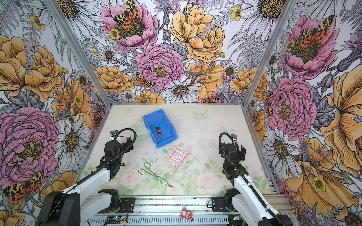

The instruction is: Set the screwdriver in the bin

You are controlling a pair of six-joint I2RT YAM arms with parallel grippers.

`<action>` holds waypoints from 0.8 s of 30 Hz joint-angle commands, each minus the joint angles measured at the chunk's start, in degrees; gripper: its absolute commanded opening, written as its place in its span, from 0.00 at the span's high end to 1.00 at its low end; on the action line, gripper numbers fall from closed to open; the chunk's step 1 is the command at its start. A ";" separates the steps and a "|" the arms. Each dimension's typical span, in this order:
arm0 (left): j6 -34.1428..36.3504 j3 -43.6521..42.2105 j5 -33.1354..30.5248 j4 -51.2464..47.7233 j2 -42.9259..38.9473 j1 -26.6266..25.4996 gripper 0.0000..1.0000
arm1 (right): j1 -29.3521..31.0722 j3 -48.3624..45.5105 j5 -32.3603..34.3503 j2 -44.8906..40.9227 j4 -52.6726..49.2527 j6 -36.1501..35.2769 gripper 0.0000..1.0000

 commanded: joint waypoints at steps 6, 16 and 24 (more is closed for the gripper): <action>2.48 2.21 3.92 10.73 5.49 1.58 0.02 | -5.63 -1.47 -7.63 0.70 8.46 -2.13 0.00; 0.28 5.16 10.34 19.52 14.53 4.65 0.01 | -5.99 1.07 -12.68 10.80 15.96 -3.00 0.01; 1.31 6.90 12.22 19.29 16.59 6.02 0.01 | -6.70 4.35 -15.74 19.86 22.42 -4.25 0.00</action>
